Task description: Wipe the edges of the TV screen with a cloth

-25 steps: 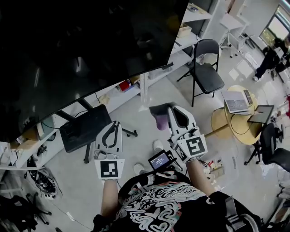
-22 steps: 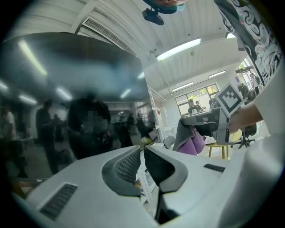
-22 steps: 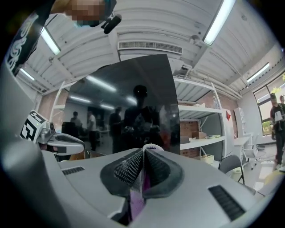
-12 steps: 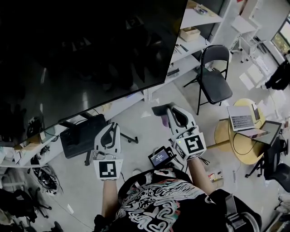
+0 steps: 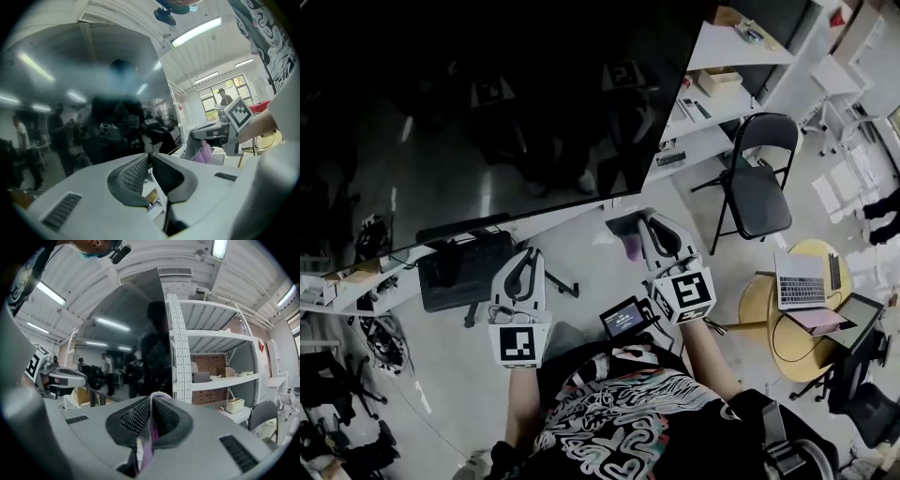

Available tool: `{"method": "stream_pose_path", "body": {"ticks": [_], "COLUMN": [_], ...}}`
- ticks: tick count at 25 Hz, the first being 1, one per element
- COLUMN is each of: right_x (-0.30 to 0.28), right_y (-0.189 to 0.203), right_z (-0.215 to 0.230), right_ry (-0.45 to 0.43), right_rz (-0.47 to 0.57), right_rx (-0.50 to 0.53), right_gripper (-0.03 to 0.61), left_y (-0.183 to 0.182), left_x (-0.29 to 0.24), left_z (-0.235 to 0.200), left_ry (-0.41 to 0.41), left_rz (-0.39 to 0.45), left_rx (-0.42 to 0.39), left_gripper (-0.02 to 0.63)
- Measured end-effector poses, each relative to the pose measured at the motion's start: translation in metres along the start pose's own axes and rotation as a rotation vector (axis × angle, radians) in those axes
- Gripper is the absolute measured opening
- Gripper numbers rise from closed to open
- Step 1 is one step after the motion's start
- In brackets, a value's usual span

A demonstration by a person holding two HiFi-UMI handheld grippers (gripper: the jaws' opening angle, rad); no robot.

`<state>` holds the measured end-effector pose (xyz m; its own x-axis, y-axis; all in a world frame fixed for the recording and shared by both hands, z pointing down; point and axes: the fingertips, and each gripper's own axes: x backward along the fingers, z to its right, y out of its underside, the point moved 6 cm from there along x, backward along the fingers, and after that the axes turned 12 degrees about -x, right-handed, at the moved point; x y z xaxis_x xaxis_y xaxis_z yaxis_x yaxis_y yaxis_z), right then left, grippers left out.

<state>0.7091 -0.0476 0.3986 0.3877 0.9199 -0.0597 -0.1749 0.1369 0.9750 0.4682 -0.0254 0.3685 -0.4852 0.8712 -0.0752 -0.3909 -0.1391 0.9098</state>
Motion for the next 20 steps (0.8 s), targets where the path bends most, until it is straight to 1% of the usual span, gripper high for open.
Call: {"method": "stream_pose_path", "body": {"ticks": [3,5,8,9,11,13,16,20], "right_x": [-0.015,-0.024,-0.034,-0.039,-0.048,-0.053,-0.056,-0.063], "right_y": [0.004,0.008,0.014,0.015,0.015,0.016,0.019,0.02], "right_z": [0.01,0.017,0.024,0.025,0.028,0.029,0.03,0.034], "right_ry": [-0.011,-0.006,0.006,0.005,0.0,0.0,0.008,0.008], "right_rz": [-0.015,-0.024,-0.039,-0.044,-0.054,-0.064,-0.076,-0.082], "right_rx": [-0.001,-0.001,0.003,0.006,0.011,0.015,0.017,0.019], "right_gripper": [0.037,0.037,0.037,0.038,0.037,0.038,0.037,0.038], "left_y": [0.003,0.005,0.013,0.015,0.016,0.017,0.02,0.024], "left_x": [-0.011,-0.02,-0.032,-0.037,-0.044,-0.047,-0.047,-0.053], "left_z": [-0.001,0.0,0.0,-0.002,-0.006,-0.007,-0.011,-0.013], "left_ry": [-0.007,0.002,0.037,0.033,0.009,0.014,0.014,0.02], "left_rz": [-0.007,-0.002,-0.048,-0.051,-0.031,-0.038,-0.02,-0.036], "left_rx": [-0.008,-0.019,-0.043,-0.029,0.013,0.003,0.007,0.005], "left_gripper": [0.04,0.04,0.04,0.04,0.04,0.04,0.04,0.04]}}
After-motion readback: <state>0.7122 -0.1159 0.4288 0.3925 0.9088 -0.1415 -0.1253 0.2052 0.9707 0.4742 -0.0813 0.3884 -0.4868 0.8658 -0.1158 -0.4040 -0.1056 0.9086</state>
